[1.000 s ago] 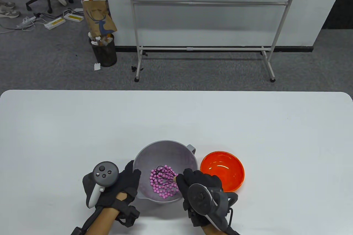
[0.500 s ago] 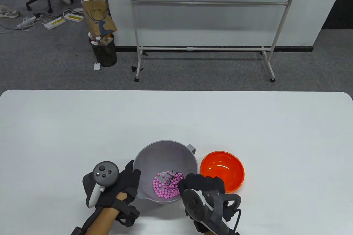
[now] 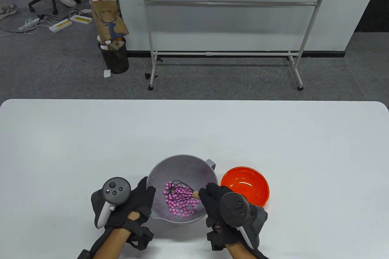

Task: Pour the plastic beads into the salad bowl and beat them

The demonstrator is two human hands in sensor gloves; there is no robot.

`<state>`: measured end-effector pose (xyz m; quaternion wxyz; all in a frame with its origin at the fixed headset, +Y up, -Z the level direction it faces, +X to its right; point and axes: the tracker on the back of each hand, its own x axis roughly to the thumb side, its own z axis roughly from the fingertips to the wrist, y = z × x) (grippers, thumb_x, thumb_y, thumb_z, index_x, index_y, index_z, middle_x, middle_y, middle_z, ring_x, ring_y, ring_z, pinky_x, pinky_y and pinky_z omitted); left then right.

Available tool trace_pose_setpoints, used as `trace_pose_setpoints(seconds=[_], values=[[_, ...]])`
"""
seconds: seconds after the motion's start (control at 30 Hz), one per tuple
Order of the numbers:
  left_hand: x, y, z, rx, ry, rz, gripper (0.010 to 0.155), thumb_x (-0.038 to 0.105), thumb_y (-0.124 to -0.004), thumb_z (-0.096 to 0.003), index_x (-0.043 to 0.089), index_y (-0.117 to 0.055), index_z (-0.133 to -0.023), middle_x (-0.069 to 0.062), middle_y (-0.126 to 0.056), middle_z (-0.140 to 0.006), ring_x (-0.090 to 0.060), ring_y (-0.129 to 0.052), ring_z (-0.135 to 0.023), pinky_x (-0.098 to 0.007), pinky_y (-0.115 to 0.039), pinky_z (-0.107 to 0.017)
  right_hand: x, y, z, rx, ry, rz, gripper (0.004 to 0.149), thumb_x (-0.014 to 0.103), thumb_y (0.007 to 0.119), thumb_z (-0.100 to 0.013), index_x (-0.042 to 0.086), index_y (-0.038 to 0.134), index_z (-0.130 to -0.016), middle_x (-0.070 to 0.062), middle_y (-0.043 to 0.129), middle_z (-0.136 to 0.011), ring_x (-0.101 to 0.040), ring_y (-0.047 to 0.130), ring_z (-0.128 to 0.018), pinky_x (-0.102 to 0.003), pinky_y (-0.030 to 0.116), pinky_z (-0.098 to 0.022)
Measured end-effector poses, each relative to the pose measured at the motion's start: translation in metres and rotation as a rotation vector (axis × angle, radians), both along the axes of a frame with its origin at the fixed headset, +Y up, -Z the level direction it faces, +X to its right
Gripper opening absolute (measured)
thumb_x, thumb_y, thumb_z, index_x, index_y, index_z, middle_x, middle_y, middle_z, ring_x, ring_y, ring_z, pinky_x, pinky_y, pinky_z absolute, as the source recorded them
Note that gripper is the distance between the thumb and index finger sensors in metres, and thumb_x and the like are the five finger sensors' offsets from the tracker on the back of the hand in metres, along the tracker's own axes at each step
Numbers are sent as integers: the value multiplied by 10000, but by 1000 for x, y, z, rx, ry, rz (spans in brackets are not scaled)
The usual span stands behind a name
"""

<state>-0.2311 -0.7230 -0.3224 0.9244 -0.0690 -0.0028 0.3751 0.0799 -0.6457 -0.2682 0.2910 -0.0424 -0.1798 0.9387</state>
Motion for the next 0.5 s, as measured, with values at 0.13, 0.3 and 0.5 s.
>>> trace_pose_setpoints(seconds=[0.13, 0.3, 0.5], values=[[0, 0, 0, -5, 0, 3, 633, 499, -612, -523, 105, -614, -1018, 12, -1059, -336, -59, -980, -73, -425, -895, -393, 19, 6, 1, -3, -12, -71, 478, 525, 934, -391, 195, 986, -734, -32, 1021, -453, -198, 1000, -219, -429, 829, -412], [-1, 0, -1, -7, 0, 4, 633, 501, -612, -523, 107, -615, -1018, 12, -1060, -337, -60, -980, -73, -426, -894, -394, 45, 18, 9, 70, -34, -107, 504, 517, 930, -389, 215, 952, -793, -32, 1008, -562, -216, 1026, -336, -449, 806, -481], [-1, 0, -1, -8, -2, 5, 635, 503, -611, -523, 106, -615, -1018, 11, -1060, -338, -61, -981, -74, -427, -894, -394, 95, 28, 22, 199, -214, -202, 511, 493, 924, -398, 227, 922, -834, -40, 976, -683, -248, 1028, -462, -473, 769, -541]])
